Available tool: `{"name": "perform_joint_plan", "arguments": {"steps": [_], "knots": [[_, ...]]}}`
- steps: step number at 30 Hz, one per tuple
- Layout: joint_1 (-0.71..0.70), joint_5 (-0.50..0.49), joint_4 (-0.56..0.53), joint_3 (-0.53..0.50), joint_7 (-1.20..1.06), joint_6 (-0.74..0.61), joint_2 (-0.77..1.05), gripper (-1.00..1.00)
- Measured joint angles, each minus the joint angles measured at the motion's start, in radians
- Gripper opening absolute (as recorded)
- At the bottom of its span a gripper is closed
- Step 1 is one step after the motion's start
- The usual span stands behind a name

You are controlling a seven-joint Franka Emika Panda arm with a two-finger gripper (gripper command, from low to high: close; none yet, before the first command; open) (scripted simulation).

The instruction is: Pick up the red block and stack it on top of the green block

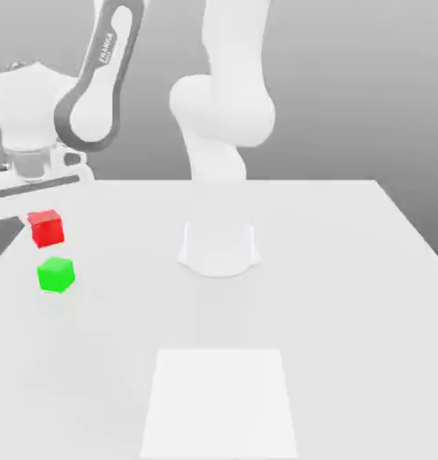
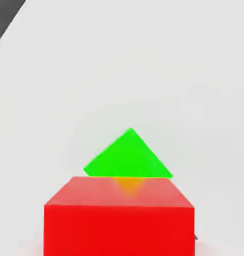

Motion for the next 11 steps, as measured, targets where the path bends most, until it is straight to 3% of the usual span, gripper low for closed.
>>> {"name": "perform_joint_plan", "arguments": {"steps": [6, 10, 11], "knots": [[0.063, 0.188, 0.008, -0.016, -0.128, 0.106, 0.131, -1.0], [0.061, 0.207, 0.007, -0.012, -0.141, 0.191, 0.204, -1.0], [0.06, 0.195, 0.006, -0.015, -0.132, 0.207, 0.216, 1.0]]}}
